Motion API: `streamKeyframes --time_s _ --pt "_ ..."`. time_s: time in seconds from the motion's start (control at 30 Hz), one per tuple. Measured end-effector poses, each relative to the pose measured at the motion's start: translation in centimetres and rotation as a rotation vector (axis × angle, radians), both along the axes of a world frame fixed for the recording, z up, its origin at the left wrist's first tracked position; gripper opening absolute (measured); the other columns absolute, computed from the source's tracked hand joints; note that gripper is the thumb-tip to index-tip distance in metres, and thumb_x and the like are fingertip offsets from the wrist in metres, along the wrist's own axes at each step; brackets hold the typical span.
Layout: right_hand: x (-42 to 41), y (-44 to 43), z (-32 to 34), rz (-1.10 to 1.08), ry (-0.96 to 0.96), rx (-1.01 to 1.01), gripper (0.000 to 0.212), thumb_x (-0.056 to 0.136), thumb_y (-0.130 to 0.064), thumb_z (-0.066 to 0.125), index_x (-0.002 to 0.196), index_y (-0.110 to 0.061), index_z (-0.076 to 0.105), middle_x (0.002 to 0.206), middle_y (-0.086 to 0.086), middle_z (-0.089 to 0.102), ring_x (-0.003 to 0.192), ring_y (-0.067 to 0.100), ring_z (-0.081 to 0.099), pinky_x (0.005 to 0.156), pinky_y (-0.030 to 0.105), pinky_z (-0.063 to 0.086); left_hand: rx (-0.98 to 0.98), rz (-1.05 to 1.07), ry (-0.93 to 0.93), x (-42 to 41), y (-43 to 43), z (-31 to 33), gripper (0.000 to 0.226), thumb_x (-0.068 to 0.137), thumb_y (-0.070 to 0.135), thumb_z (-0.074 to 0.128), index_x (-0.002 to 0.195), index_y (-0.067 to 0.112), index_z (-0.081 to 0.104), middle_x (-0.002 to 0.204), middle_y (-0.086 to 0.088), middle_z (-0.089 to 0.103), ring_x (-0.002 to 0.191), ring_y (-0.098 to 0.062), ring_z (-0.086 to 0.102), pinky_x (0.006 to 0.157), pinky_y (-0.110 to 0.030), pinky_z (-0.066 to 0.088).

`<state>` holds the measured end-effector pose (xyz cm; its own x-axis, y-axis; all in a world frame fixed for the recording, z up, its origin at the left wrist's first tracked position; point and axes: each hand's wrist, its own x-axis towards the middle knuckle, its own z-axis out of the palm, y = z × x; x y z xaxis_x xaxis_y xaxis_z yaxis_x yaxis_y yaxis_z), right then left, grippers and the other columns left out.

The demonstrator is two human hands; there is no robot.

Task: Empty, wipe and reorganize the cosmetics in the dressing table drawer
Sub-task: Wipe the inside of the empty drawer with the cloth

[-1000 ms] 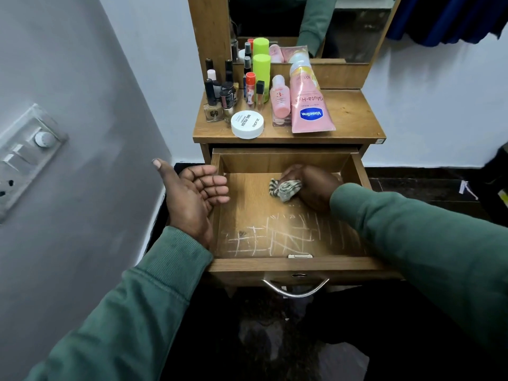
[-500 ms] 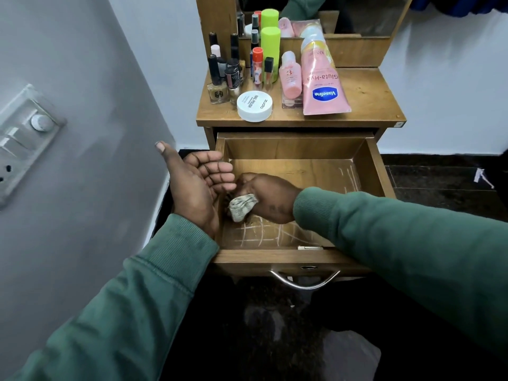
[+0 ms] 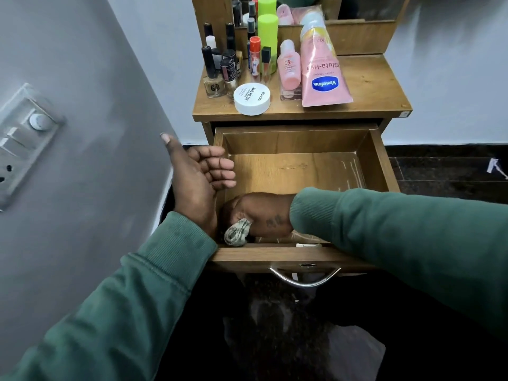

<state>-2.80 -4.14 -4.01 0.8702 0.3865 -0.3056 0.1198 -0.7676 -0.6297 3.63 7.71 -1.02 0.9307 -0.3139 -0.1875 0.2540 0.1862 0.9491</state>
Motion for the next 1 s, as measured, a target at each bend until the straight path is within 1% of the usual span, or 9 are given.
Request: streamKeyframes --time_s 0.23,0.27,0.4,0.53,0.67,0.83,0.9,0.97,1.0 --pt "-0.3 -0.7 -0.5 -0.036 -0.012 -0.018 0.022 0.097 -0.001 0.059 0.114 0.002 0.073 0.117 0.015 0.073 0.11 0.03 0.066 0.096 0.03 0.048 0.31 -0.277 -0.261 -0.9 -0.6 -1.1 0.071 0.091 0.076 0.034 0.088 0.015 0.07 0.079 -0.007 0.071 0.069 -0.018 0.06 0.064 -0.032 0.049" --pt "-0.5 -0.9 -0.5 -0.06 -0.004 -0.018 0.02 0.096 0.001 0.061 0.111 0.005 0.073 0.113 0.019 0.073 0.104 0.031 0.067 0.089 0.028 0.048 0.322 -0.295 -0.282 -1.0 -0.5 -1.2 0.066 0.094 0.072 0.037 0.088 0.015 0.07 0.08 -0.006 0.071 0.069 -0.017 0.06 0.064 -0.031 0.049" --pt "-1.2 -2.2 -0.5 -0.135 0.202 0.247 0.009 0.088 0.014 0.059 0.086 0.019 0.066 0.093 0.031 0.066 0.083 0.034 0.06 0.079 0.05 0.05 0.384 -0.345 -0.381 -1.0 -0.3 -1.3 0.038 0.1 0.046 0.047 0.089 0.018 0.069 0.079 -0.001 0.071 0.071 -0.011 0.062 0.063 -0.024 0.049" --pt "-2.3 -3.9 -1.0 -0.397 0.388 0.407 0.018 0.091 0.013 0.055 0.095 0.009 0.072 0.099 0.012 0.063 0.093 0.027 0.057 0.083 0.043 0.049 0.536 -0.448 -0.562 -1.1 -0.3 -1.3 0.018 0.102 0.018 0.052 0.095 0.021 0.069 0.085 0.004 0.073 0.077 -0.012 0.067 0.07 -0.03 0.052" --pt "-3.6 -5.7 -0.5 -0.489 0.402 0.398 0.021 0.084 0.005 0.065 0.076 -0.013 0.073 0.106 0.002 0.056 0.094 0.02 0.061 0.068 0.02 0.053 0.481 -0.412 -0.49 -1.1 -0.2 -0.9 0.021 0.102 0.005 0.05 0.1 0.014 0.069 0.091 -0.004 0.074 0.078 -0.013 0.067 0.068 -0.025 0.052" --pt "-3.5 -7.6 -0.8 -0.8 0.281 0.61 0.017 0.082 0.002 0.065 0.086 -0.014 0.063 0.12 0.013 0.048 0.101 0.034 0.063 0.081 0.044 0.06 0.373 -0.311 -0.34 -0.8 -0.3 -0.6 0.022 0.101 0.001 0.048 0.099 0.007 0.069 0.09 -0.014 0.074 0.076 -0.019 0.065 0.066 -0.028 0.055" --pt "-2.6 -7.2 -1.0 -0.732 0.033 0.336 0.018 0.081 -0.007 0.07 0.082 -0.022 0.061 0.115 0.009 0.051 0.105 0.034 0.058 0.092 0.056 0.057 0.362 -0.289 -0.326 -0.9 -0.5 -0.5 0.021 0.1 0.0 0.049 0.098 0.006 0.069 0.088 -0.013 0.074 0.073 -0.017 0.064 0.063 -0.026 0.054" --pt "-1.5 -6.4 -1.0 -0.52 -0.188 -0.078 0.016 0.084 -0.015 0.074 0.087 -0.028 0.063 0.109 -0.002 0.057 0.105 0.025 0.053 0.093 0.047 0.051 0.334 -0.257 -0.307 -0.8 -0.6 -0.4 0.021 0.1 -0.001 0.049 0.096 0.005 0.069 0.083 -0.011 0.073 0.069 -0.014 0.063 0.06 -0.025 0.054" --pt "-1.0 -5.8 -0.7 -0.443 -0.255 -0.158 0.016 0.086 -0.017 0.073 0.089 -0.03 0.064 0.108 -0.006 0.059 0.105 0.021 0.053 0.092 0.043 0.05 0.305 -0.232 -0.286 -0.7 -0.6 -0.4 0.021 0.099 -0.002 0.048 0.095 0.005 0.068 0.08 -0.01 0.071 0.066 -0.014 0.063 0.059 -0.025 0.054"
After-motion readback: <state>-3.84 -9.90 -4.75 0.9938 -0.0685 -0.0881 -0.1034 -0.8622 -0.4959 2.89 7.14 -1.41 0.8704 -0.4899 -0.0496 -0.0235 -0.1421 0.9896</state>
